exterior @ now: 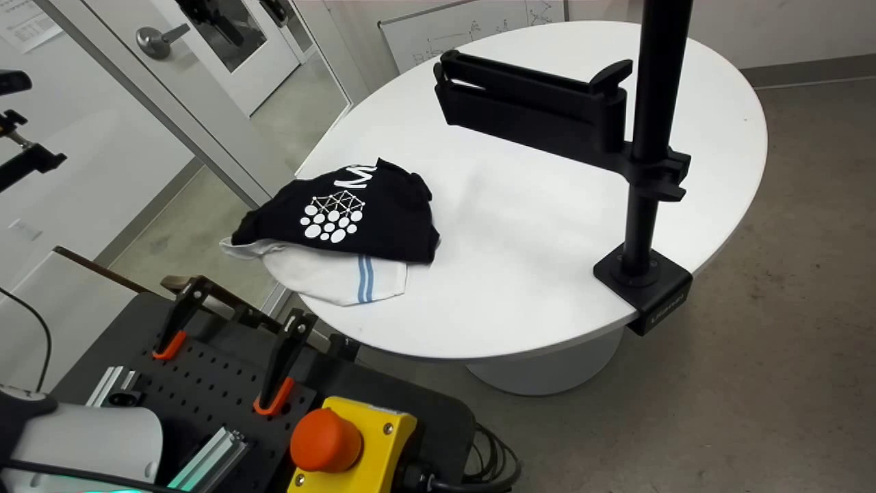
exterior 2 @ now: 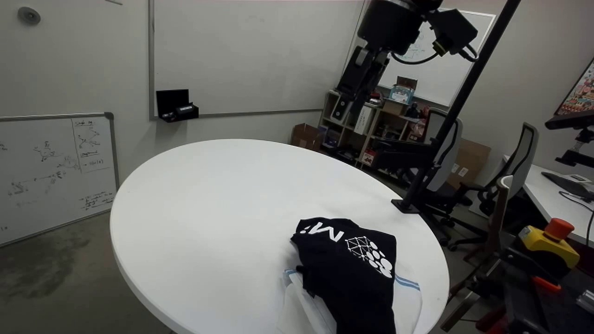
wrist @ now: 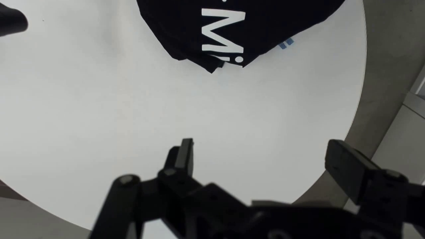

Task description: Put the towels on the table

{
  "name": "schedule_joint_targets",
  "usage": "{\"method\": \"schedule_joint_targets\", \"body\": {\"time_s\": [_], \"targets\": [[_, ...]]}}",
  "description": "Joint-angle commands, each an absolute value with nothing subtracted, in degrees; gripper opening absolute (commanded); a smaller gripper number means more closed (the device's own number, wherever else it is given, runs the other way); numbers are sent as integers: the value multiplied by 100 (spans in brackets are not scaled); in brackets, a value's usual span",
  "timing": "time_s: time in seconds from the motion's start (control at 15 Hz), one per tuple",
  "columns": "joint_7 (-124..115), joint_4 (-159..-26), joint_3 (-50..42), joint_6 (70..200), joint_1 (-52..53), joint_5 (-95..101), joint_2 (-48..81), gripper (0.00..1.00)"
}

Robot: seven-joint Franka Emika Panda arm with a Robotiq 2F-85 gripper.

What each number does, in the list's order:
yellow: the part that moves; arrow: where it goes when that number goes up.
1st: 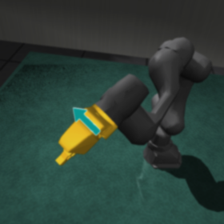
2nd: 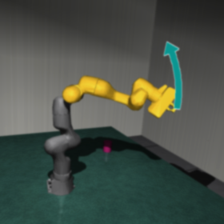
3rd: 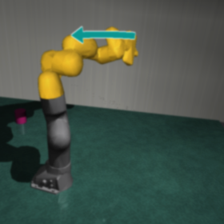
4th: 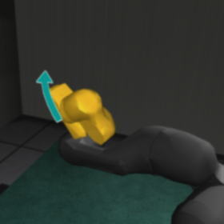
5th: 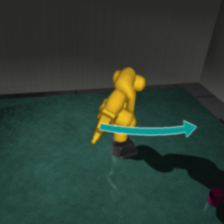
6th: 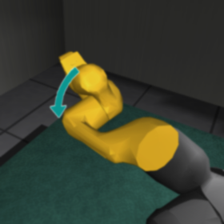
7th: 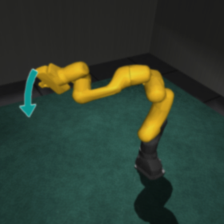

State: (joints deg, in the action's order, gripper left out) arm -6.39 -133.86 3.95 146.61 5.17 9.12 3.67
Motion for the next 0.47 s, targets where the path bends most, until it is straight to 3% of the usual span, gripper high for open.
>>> {"method": "schedule_joint_targets", "body": {"time_s": [0.0, 0.4], "targets": [[-627, -13387, 397, 14648, 515, 904, 361, 100], [-628, -13399, 395, 14649, 518, 904, 405, 100]]}}
